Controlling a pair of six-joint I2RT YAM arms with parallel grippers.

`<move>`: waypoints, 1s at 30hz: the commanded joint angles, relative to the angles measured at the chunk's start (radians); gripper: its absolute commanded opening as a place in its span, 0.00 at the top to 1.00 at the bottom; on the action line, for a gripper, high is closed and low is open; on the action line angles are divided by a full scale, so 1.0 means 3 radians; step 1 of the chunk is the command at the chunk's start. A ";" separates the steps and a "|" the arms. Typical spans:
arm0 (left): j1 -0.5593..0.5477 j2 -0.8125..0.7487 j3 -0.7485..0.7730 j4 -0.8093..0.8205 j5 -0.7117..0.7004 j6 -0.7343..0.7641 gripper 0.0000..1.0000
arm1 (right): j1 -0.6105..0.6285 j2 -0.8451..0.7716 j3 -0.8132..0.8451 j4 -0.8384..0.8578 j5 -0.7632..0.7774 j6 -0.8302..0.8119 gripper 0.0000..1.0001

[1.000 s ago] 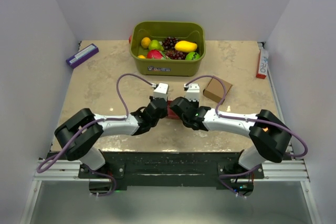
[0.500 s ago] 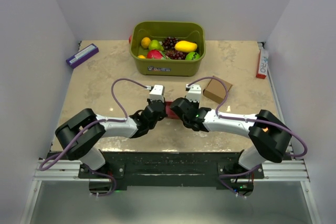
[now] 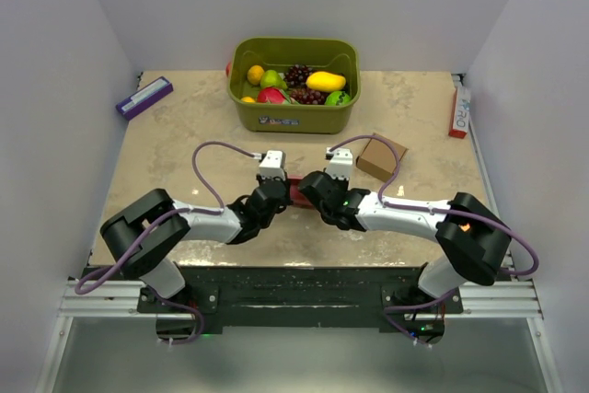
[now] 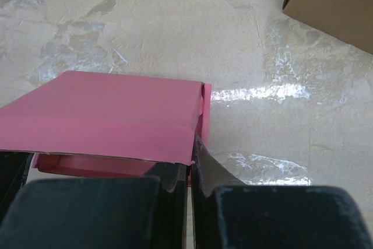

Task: Fold the paper box

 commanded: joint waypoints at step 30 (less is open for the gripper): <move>-0.0740 0.0246 -0.0199 -0.0326 -0.0796 -0.0148 1.00 | 0.0215 -0.1517 -0.0705 -0.0421 -0.0789 -0.0025 0.30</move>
